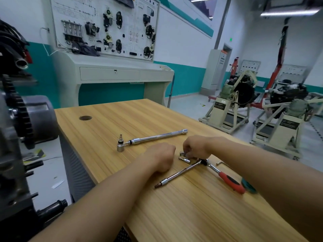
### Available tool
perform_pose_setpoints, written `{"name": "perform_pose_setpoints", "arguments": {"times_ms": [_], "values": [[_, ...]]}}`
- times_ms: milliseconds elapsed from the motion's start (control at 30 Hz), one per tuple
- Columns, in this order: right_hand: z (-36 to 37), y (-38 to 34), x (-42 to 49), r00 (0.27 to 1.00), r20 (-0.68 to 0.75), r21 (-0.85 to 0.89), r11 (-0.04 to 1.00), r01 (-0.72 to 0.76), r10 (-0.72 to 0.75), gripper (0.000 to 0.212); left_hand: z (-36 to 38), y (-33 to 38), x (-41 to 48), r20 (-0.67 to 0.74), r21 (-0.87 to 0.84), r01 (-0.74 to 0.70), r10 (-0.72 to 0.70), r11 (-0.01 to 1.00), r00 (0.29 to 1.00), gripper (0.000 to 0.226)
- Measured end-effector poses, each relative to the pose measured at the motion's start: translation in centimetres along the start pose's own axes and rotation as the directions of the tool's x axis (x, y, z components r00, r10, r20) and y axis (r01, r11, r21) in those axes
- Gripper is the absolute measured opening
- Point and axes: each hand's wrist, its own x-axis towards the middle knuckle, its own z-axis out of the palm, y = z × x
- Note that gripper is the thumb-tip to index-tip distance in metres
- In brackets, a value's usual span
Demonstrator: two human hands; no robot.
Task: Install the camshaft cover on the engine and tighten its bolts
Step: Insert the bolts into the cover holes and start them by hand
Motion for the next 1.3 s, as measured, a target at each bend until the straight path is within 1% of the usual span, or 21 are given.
{"name": "perform_pose_setpoints", "arguments": {"times_ms": [67, 100, 167, 233, 300, 367, 400, 433, 500, 567, 633, 667, 767, 833, 933, 1000, 1067, 1100, 1167, 1233, 1300], "values": [[0.2, -0.1, -0.3, 1.0, -0.008, -0.041, 0.999, -0.014, 0.013, 0.019, -0.1, -0.3, -0.8, -0.096, -0.253, 0.122, -0.151, 0.96, 0.984, 0.015], [0.4, -0.2, -0.5, 0.999, -0.017, -0.062, 0.998, -0.029, 0.028, 0.021, -0.4, -0.5, -1.2, -0.131, -0.424, 0.163, -0.238, 0.891, 0.962, 0.018], [0.4, -0.6, -1.0, 0.994, -0.102, -0.014, 0.999, -0.033, 0.032, 0.022, -1.5, -0.9, -2.4, -0.115, -0.724, 0.22, -0.429, 0.654, 0.896, 0.025], [-0.9, -1.7, -1.8, 0.958, -0.287, 0.163, 0.986, 0.032, 0.016, 0.019, -3.3, -0.6, -4.1, -0.039, -0.853, 0.266, -0.564, 0.449, 0.825, 0.037], [-3.7, -4.0, -3.1, 0.879, -0.475, 0.323, 0.924, 0.205, -0.029, 0.012, -5.8, -0.1, -6.0, -0.076, -0.899, 0.203, -0.595, 0.388, 0.8, 0.046], [-7.7, -6.9, -5.4, 0.797, -0.588, 0.364, 0.833, 0.417, -0.142, 0.01, -9.4, 0.5, -8.2, -0.233, -0.907, 0.048, -0.593, 0.419, 0.771, 0.041], [-9.9, -8.3, -6.9, 0.755, -0.624, 0.36, 0.784, 0.506, -0.201, 0.01, -11.6, 0.7, -9.4, -0.331, -0.887, -0.031, -0.587, 0.46, 0.739, 0.038], [-12.0, -9.7, -8.7, 0.708, -0.66, 0.341, 0.739, 0.581, -0.252, 0.011, -14.0, 0.9, -11.0, -0.434, -0.847, -0.102, -0.57, 0.521, 0.697, 0.034], [-15.9, -12.2, -12.3, 0.585, -0.742, 0.265, 0.658, 0.705, -0.327, 0.027, -19.1, 1.3, -15.0, -0.625, -0.718, -0.199, -0.492, 0.667, 0.606, 0.03], [-18.7, -14.7, -15.8, 0.481, -0.789, 0.2, 0.582, 0.788, -0.381, 0.039, -23.5, 1.8, -19.4, -0.731, -0.599, -0.24, -0.399, 0.764, 0.555, 0.029], [-21.0, -17.6, -18.4, 0.408, -0.792, 0.116, 0.543, 0.832, -0.454, 0.046, -27.3, 2.0, -23.6, -0.766, -0.523, -0.202, -0.353, 0.828, 0.538, 0.033], [-21.9, -19.3, -19.4, 0.373, -0.787, 0.076, 0.522, 0.849, -0.491, 0.044, -28.9, 1.8, -25.6, -0.772, -0.493, -0.152, -0.35, 0.857, 0.531, 0.036], [-23.7, -24.3, -21.4, 0.287, -0.76, -0.006, 0.448, 0.894, -0.584, 0.026, -32.8, 0.3, -31.0, -0.771, -0.415, 0.02, -0.363, 0.91, 0.524, 0.036], [-24.1, -27.7, -21.9, 0.255, -0.723, -0.026, 0.394, 0.919, -0.643, 0.017, -34.3, -1.1, -34.1, -0.77, -0.341, 0.138, -0.361, 0.93, 0.527, 0.03], [-24.4, -32.4, -21.6, 0.24, -0.703, 0.007, 0.331, 0.944, -0.669, 0.012, -35.7, -3.3, -38.1, -0.742, -0.285, 0.296, -0.406, 0.912, 0.534, 0.028], [-24.1, -35.0, -20.8, 0.25, -0.68, 0.015, 0.328, 0.944, -0.689, 0.008, -36.1, -5.1, -40.2, -0.705, -0.27, 0.385, -0.454, 0.883, 0.545, 0.028], [-23.7, -37.1, -19.2, 0.309, -0.608, -0.041, 0.417, 0.908, -0.732, 0.008, -36.1, -7.4, -41.7, -0.659, -0.225, 0.505, -0.512, 0.833, 0.552, 0.027], [-23.3, -37.8, -18.4, 0.358, -0.561, -0.071, 0.475, 0.877, -0.746, 0.013, -35.9, -8.6, -42.1, -0.615, -0.199, 0.558, -0.546, 0.806, 0.569, 0.025], [-22.4, -38.5, -16.6, 0.46, -0.473, -0.113, 0.569, 0.814, -0.751, 0.019, -35.1, -11.2, -42.3, -0.476, -0.137, 0.628, -0.607, 0.766, 0.637, 0.019], [-21.5, -38.8, -15.0, 0.532, -0.406, -0.144, 0.627, 0.766, -0.743, 0.022, -34.0, -13.5, -41.8, -0.314, -0.04, 0.65, -0.627, 0.759, 0.713, 0.013], [-20.9, -39.1, -13.6, 0.561, -0.366, -0.176, 0.647, 0.742, -0.743, 0.02, -32.8, -15.3, -40.8, -0.18, 0.068, 0.63, -0.612, 0.774, 0.77, 0.011]]}}
